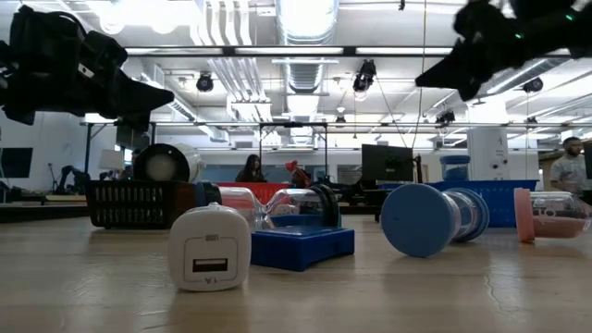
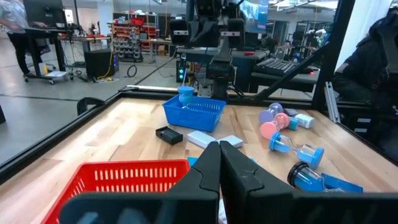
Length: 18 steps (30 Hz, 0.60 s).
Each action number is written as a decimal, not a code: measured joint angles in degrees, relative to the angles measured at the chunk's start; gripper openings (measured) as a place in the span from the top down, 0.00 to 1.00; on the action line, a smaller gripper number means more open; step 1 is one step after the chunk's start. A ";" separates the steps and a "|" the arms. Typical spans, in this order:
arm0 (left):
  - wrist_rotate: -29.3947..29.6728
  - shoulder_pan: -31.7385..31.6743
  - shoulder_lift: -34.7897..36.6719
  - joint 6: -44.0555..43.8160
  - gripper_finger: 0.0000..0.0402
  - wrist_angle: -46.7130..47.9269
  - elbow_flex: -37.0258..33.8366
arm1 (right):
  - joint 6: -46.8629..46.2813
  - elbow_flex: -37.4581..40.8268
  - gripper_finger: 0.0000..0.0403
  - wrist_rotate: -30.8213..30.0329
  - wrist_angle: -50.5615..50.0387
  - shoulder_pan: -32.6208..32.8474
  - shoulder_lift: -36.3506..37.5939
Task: Pick & Place Office items
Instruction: Put the left blue charger adapter into the black bin
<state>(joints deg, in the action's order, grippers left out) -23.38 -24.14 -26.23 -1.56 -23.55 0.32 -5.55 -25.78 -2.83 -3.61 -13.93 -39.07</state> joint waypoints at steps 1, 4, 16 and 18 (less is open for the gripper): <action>0.00 0.00 -0.01 0.00 0.99 0.00 0.00 | 0.08 -1.87 0.97 0.03 -1.41 0.47 -2.43; 0.04 0.00 -0.01 0.01 0.99 0.00 0.00 | 1.76 -7.09 0.96 1.32 -4.19 2.49 -9.64; 0.19 0.00 0.02 -0.42 0.99 0.01 0.00 | 9.04 -26.24 0.62 5.77 -10.40 11.67 -37.46; 0.19 0.00 0.02 -0.81 0.99 0.02 0.00 | 9.00 -29.23 0.58 7.16 -12.04 12.90 -41.84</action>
<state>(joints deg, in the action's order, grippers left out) -23.19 -24.14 -26.22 -2.37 -23.53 0.32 3.44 -55.01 4.33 -15.65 -1.03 -80.91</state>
